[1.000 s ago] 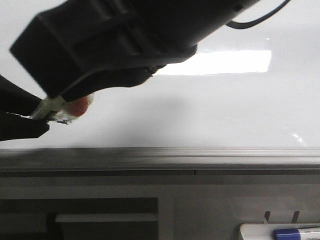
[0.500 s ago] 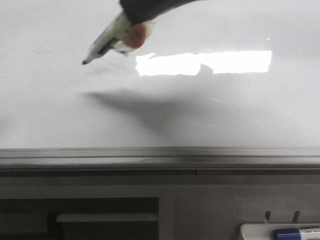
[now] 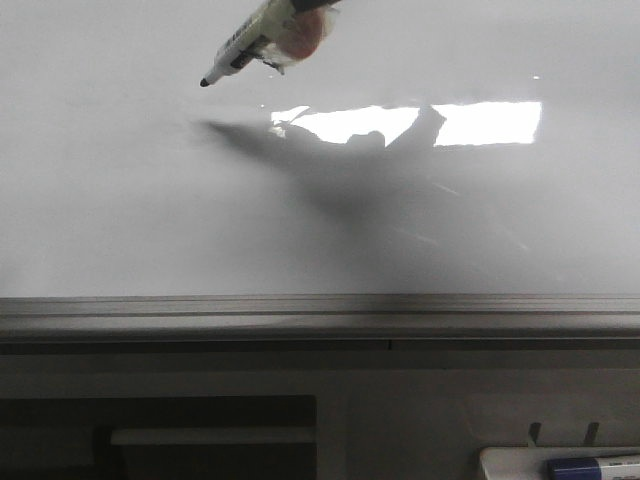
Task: Write number 3 on whiteboard
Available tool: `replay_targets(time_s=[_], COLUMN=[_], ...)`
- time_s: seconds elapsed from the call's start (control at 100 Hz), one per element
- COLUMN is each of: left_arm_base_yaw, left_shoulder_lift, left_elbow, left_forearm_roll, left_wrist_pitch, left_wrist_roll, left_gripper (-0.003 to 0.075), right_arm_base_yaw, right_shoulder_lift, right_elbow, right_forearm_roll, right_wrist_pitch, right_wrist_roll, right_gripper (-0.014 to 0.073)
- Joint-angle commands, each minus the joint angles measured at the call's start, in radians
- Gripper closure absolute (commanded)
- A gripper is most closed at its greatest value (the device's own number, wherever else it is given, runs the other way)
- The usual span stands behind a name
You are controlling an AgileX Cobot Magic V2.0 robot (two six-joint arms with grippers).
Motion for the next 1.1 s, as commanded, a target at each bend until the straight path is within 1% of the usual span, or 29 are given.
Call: replay_targets(time_s=[0.0, 0.19, 0.35, 0.55, 0.67, 0.76, 0.87, 0.99, 1.09], left_arm_base_yaw=[0.001, 0.001, 0.001, 0.001, 0.001, 0.001, 0.001, 0.001, 0.001], left_shoulder_lift=[0.007, 0.007, 0.007, 0.007, 0.007, 0.007, 0.007, 0.007, 0.007], left_elbow=[-0.027, -0.027, -0.027, -0.027, -0.027, -0.027, -0.027, -0.027, -0.027], left_forearm_roll=[-0.015, -0.015, -0.015, -0.015, -0.015, -0.015, -0.015, -0.015, -0.015], left_wrist_pitch=[-0.051, -0.051, -0.051, -0.051, -0.051, -0.051, -0.051, -0.051, -0.051], left_wrist_roll=[-0.009, -0.009, -0.009, -0.009, -0.009, -0.009, -0.009, -0.009, -0.009], left_gripper=[0.0620, 0.0620, 0.0620, 0.0620, 0.0620, 0.0620, 0.0620, 0.0620, 0.0620], right_arm_base_yaw=[-0.011, -0.038, -0.080, -0.145, -0.147, -0.147, -0.133, -0.089, -0.081], right_shoulder_lift=[-0.001, 0.053, 0.049, 0.014, -0.007, -0.007, 0.025, 0.079, 0.100], right_elbow=[-0.049, -0.110, -0.115, -0.119, -0.119, -0.119, -0.117, -0.123, -0.132], right_forearm_roll=[0.010, -0.003, -0.006, -0.014, -0.043, -0.041, -0.037, -0.040, -0.040], right_wrist_pitch=[-0.088, -0.078, -0.052, 0.128, 0.216, 0.262, 0.248, 0.182, 0.179], right_wrist_roll=[0.000, 0.000, 0.000, 0.000, 0.000, 0.000, 0.000, 0.000, 0.000], right_gripper=[0.0656, 0.0656, 0.0654, 0.0650, 0.0650, 0.0650, 0.0650, 0.0650, 0.0650])
